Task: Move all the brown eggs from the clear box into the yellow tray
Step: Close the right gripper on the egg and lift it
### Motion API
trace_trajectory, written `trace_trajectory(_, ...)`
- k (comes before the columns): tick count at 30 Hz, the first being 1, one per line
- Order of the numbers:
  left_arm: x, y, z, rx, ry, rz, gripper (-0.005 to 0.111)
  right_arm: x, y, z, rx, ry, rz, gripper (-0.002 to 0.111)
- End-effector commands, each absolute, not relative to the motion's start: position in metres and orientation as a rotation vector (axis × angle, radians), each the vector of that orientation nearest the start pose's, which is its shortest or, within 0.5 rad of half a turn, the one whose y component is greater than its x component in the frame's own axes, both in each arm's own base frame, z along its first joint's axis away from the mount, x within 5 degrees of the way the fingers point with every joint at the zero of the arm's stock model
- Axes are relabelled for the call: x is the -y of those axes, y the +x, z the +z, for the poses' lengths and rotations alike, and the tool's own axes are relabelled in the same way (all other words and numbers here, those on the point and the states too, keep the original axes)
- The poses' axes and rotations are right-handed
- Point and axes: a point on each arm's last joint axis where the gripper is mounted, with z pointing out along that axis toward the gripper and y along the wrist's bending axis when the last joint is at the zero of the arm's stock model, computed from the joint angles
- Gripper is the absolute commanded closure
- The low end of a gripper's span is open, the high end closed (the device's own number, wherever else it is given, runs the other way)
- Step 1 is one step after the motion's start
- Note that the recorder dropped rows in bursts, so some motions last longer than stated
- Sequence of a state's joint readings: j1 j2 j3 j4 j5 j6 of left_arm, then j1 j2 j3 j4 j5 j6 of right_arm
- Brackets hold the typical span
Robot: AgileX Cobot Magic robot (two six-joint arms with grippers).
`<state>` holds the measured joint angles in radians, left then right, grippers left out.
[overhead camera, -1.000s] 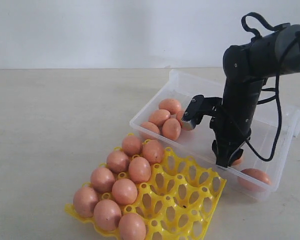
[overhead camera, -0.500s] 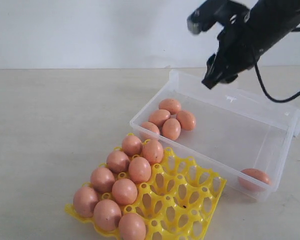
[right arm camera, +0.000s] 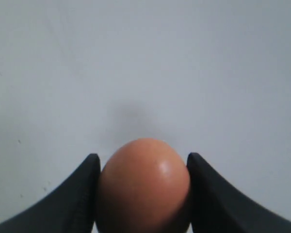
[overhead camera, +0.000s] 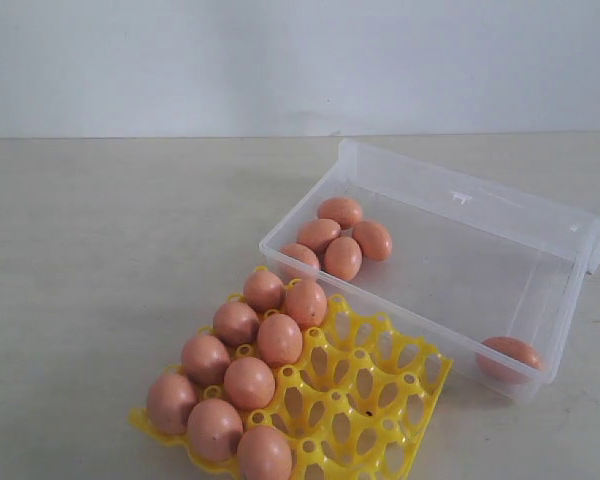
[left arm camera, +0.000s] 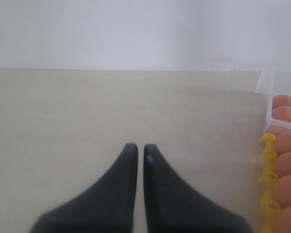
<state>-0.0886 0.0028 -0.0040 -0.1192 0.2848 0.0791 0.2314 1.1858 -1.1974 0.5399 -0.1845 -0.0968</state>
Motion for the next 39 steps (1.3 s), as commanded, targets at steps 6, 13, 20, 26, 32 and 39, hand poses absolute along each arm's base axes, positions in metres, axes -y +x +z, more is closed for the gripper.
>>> trace_trajectory(6, 0.008, 0.054, 0.188, -1.765, 0.078, -0.121, 0.103, -0.045, 0.170, 0.519, -1.055, -0.364, -0.086, 0.108)
trace_trajectory(13, 0.008, 0.054, 0.188, -1.765, 0.077, -0.121, 0.103, -0.031, 0.186, 0.491, -1.313, -0.613, -0.570, 0.108)
trace_trajectory(20, 0.008, 0.054, 0.188, -1.765, 0.077, -0.121, 0.103, -0.044, 0.194, 0.460, -1.478, -1.026, -0.788, 0.108)
trace_trajectory(26, 0.008, 0.054, 0.188, -1.765, 0.077, -0.121, 0.103, -0.082, 0.184, 0.478, -1.305, -0.801, -0.295, 0.108)
trace_trajectory(32, 0.008, 0.054, 0.188, -1.765, 0.077, -0.121, 0.103, -0.094, 0.181, 0.496, -1.234, -0.438, 0.236, 0.108)
trace_trajectory(39, 0.008, 0.054, 0.188, -1.765, 0.077, -0.121, 0.103, -0.108, 0.210, 0.491, -1.225, -0.103, 0.662, 0.108)
